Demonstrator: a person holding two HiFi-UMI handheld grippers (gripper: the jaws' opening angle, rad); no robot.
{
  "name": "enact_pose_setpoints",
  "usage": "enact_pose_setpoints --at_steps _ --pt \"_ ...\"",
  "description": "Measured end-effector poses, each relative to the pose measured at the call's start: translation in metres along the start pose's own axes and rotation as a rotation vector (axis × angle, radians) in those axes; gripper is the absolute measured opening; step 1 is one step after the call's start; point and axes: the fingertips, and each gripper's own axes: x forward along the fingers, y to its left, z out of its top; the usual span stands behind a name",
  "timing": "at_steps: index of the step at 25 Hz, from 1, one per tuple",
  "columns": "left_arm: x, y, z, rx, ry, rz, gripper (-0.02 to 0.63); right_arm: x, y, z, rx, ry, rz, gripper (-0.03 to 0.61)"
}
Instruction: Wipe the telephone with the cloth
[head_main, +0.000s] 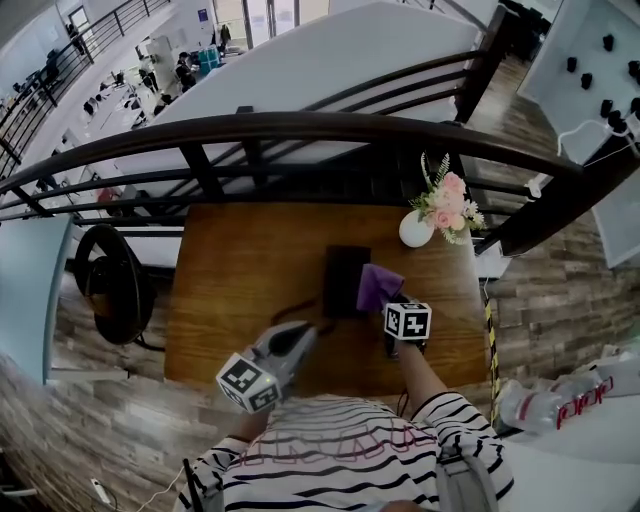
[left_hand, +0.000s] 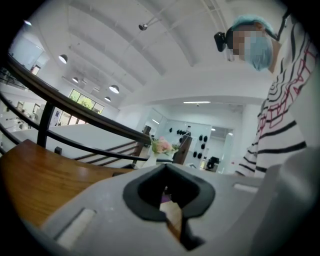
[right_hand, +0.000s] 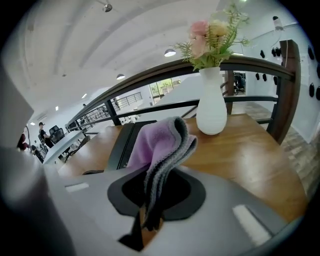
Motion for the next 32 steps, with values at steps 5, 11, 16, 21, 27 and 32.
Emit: enact_pose_setpoints --at_steps 5,11,16,21,27,32 --pt "0.006 -0.004 -0.002 0.000 0.007 -0.029 0.002 -0.008 0.001 0.000 0.010 -0.013 0.002 0.037" --pt "0.000 -0.002 -0.001 0.003 0.005 -0.022 0.002 -0.018 0.030 0.009 0.004 -0.063 0.053 0.037" --pt "-0.010 0.000 -0.001 0.002 0.001 0.000 0.002 -0.020 0.083 0.012 -0.032 -0.093 0.170 0.037" --pt "-0.023 0.000 0.001 0.003 -0.005 0.016 0.002 -0.006 0.139 -0.003 -0.093 -0.059 0.273 0.037" --pt "-0.039 0.004 0.001 0.000 -0.011 0.059 0.002 0.019 0.151 -0.023 -0.133 0.015 0.268 0.037" --pt "-0.038 0.003 -0.001 -0.003 -0.008 0.056 0.002 0.026 0.125 -0.034 -0.133 0.052 0.206 0.037"
